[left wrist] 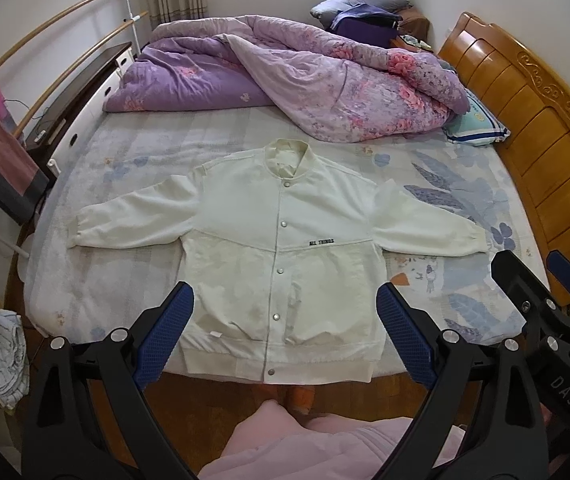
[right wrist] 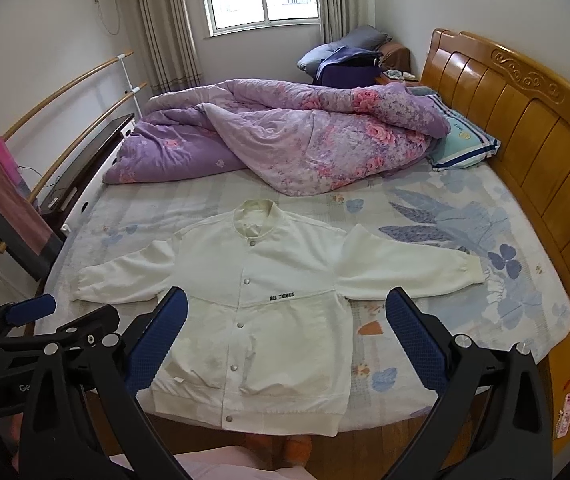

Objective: Fold large clothes

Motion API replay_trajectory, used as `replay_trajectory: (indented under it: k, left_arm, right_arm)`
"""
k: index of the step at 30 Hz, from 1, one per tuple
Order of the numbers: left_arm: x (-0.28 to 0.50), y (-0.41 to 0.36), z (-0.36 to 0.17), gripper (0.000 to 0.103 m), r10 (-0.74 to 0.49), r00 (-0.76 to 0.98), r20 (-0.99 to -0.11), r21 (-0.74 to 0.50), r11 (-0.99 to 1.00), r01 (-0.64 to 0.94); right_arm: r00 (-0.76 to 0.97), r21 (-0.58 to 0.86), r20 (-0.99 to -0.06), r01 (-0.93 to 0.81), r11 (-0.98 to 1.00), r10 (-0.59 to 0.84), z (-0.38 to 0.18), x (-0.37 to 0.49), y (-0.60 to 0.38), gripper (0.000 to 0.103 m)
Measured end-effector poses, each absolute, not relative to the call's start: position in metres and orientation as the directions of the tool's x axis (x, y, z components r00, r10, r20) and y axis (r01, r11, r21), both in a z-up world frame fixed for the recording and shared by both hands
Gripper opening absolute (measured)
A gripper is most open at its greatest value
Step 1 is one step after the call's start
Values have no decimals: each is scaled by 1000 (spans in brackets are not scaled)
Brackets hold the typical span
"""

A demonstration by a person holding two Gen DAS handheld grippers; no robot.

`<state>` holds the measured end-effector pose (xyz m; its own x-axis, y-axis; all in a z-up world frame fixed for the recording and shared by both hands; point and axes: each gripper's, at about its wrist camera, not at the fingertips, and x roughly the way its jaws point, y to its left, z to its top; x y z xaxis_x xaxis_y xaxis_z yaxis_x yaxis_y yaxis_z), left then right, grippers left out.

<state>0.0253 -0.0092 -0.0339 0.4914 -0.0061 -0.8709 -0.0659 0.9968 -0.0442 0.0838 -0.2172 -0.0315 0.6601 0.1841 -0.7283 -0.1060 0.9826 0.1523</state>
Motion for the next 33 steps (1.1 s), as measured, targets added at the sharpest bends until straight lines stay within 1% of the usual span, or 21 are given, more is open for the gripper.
replay_trajectory:
  k: [5, 10, 16, 21, 26, 30, 33]
  left_arm:
    - [13, -5, -31, 93, -2, 494, -870, -55, 994, -92]
    - [-2, 1, -34, 93, 50, 482, -874, -30, 987, -158]
    - [-26, 24, -39, 93, 126, 453, -882, 9, 968, -251]
    - [-44, 53, -45, 93, 155, 462, -873, 0, 948, -317]
    - [-54, 94, -47, 93, 177, 496, -850, -38, 919, -392]
    - [-45, 142, -57, 93, 156, 478, -864, -71, 903, -424]
    - [-27, 183, -70, 92, 134, 453, -881, -72, 910, -409]
  right_arm:
    - [653, 179, -722, -141, 974, 228, -29, 79, -215, 96]
    - [616, 221, -729, -201, 954, 298, -34, 76, -205, 96]
    - [525, 292, -748, -288, 912, 406, -43, 81, -179, 96]
    - [504, 280, -740, -370, 886, 445, -38, 85, -143, 96]
    - [493, 255, -743, -416, 873, 453, -39, 91, -104, 96]
    - [491, 235, -752, -424, 875, 440, -44, 102, -65, 96]
    - [485, 215, -775, -402, 890, 406, -53, 119, -27, 96]
